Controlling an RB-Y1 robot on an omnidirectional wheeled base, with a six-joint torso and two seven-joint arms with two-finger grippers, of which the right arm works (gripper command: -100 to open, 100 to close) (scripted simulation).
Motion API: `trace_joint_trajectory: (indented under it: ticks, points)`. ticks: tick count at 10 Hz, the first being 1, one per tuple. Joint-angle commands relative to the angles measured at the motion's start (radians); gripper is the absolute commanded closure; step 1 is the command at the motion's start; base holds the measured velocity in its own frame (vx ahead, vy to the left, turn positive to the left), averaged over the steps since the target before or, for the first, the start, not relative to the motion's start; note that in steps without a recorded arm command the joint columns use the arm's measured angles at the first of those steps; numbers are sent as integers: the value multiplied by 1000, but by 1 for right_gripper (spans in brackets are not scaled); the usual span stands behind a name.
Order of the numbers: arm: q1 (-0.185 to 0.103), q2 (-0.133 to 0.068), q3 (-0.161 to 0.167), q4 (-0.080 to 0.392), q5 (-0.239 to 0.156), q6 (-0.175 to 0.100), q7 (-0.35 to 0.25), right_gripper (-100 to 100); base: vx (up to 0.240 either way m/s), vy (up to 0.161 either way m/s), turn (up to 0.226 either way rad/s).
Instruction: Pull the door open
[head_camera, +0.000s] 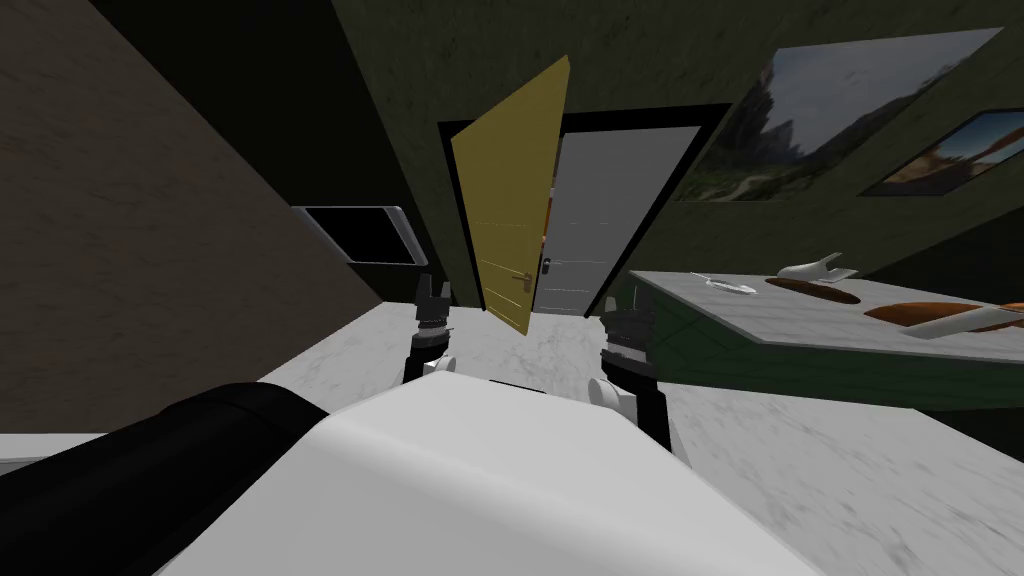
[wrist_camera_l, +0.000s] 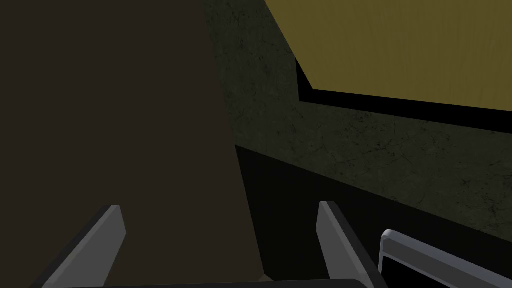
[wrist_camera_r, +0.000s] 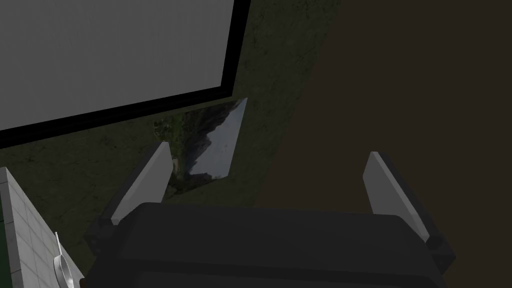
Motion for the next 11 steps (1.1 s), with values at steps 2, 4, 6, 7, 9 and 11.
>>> trace_joint_trajectory:
  ticks: [2, 4, 6, 7, 9, 11]
  points:
    - [-21, -19, -12, 49, -5, 4, -6, -100, 145, -19, 75]
    - [-41, -34, -22, 93, -9, 8, -11, -100, 184, -11, 69]
    - [-58, -45, -31, 133, -12, 11, -16, -100, 176, -30, 65]
    - [-71, -53, -38, 162, -15, 14, -20, -100, 170, -55, 84]
    - [-92, -65, -50, 211, -19, 18, -26, -100, 161, -30, 89]
    - [-107, -73, -58, 244, -22, 21, -30, -100, 92, -33, 53]
